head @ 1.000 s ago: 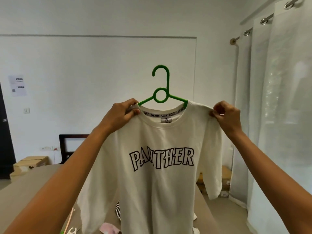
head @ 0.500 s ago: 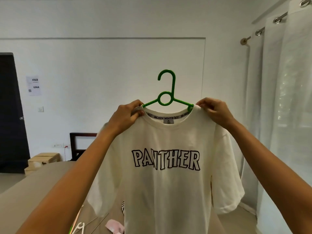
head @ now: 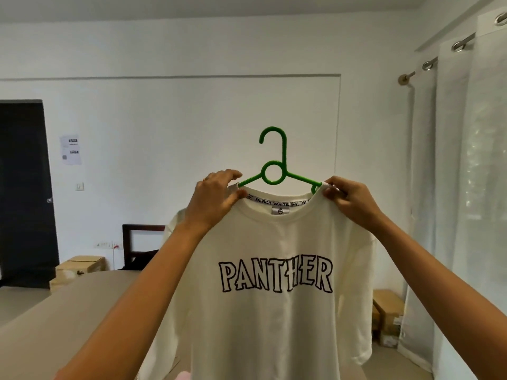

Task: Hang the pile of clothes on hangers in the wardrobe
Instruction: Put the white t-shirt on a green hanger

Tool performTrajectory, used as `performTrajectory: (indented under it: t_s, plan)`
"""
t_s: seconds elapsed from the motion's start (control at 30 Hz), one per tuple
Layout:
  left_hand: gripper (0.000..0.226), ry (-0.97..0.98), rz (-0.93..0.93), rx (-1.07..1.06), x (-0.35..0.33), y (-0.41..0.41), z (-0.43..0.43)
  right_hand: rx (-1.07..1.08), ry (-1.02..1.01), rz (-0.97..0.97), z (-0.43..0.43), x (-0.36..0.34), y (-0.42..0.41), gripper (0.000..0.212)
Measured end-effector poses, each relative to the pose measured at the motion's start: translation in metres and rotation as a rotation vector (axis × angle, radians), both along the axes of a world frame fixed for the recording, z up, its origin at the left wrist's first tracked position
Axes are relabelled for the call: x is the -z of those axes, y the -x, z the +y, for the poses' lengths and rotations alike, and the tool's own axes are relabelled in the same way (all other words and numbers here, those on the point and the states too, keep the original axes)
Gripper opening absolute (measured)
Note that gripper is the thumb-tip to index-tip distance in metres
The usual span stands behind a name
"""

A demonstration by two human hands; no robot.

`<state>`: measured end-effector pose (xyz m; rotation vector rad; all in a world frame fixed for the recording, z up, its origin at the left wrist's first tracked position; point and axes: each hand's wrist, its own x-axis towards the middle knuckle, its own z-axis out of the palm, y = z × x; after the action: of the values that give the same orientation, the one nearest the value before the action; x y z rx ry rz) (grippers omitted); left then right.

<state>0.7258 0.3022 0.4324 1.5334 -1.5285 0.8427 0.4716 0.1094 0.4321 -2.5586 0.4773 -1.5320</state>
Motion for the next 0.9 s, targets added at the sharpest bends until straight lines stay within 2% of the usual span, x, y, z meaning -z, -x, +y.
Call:
performTrajectory:
  t_s: [0.07, 0.13, 0.37, 0.47, 0.63, 0.9]
  plan:
    - [0.026, -0.195, 0.094, 0.012, -0.002, -0.001, -0.005, 0.030, 0.002, -0.016, -0.003, 0.001, 0.007, 0.012]
    - [0.028, -0.270, 0.132, 0.020, 0.000, 0.003, -0.012, 0.083, -0.009, -0.011, -0.009, 0.002, 0.017, 0.010]
    - [0.023, -0.103, 0.224, 0.155, 0.031, 0.044, -0.064, 0.195, 0.070, 0.139, 0.017, 0.012, 0.083, 0.014]
    - [0.020, -0.118, 0.242, 0.367, 0.037, 0.070, -0.092, 0.369, 0.093, 0.129, 0.041, 0.019, 0.123, 0.024]
    - [0.016, -0.142, 0.180, 0.733, 0.044, 0.153, -0.118, 0.684, -0.007, 0.038, 0.104, 0.037, 0.204, 0.026]
    - [0.018, -0.181, 0.082, 1.217, 0.034, 0.362, -0.094, 1.223, -0.047, -0.075, 0.268, 0.047, 0.360, 0.025]
